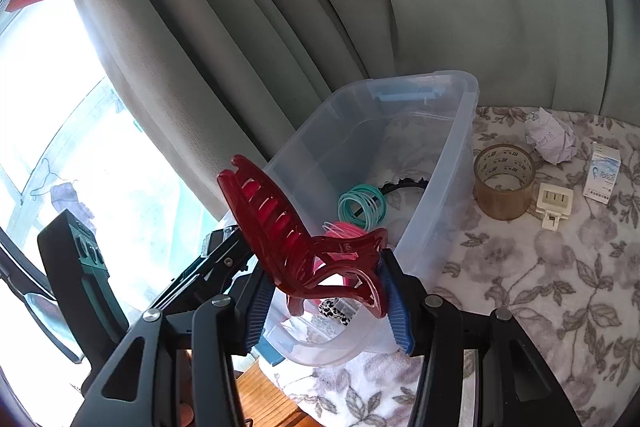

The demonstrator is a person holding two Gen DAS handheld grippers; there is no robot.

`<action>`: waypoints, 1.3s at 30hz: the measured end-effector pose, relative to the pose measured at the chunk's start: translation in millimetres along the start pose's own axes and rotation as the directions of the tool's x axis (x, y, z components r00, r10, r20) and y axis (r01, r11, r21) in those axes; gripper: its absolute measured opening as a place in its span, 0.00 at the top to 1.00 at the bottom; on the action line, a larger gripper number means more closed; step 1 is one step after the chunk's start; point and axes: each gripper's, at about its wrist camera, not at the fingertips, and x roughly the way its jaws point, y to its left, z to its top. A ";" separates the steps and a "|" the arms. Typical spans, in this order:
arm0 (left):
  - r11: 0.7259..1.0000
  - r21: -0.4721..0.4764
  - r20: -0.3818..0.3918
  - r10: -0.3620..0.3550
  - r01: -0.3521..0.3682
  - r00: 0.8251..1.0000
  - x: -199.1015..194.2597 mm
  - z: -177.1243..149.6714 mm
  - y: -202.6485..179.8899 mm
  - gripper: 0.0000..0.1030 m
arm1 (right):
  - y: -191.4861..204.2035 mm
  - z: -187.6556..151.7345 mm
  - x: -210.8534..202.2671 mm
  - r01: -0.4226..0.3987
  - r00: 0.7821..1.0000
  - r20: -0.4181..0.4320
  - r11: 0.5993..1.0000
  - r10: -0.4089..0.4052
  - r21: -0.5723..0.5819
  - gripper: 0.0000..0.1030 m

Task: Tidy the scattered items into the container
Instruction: 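Release the toy car into the box with the left tool while the right tool holds the clip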

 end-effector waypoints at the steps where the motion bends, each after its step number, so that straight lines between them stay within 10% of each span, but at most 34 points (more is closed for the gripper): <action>1: 1.000 0.003 0.001 -0.001 0.001 1.000 1.3 -0.1 -0.1 0.25 | 0.2 0.9 2.7 -0.001 1.000 -0.004 1.000 0.001 -0.002 0.48; 39: 1.000 0.017 0.021 -0.013 0.013 1.000 6.8 5.7 11.7 0.25 | -2.9 6.5 19.8 -0.041 0.999 -0.006 0.999 0.041 -0.011 0.46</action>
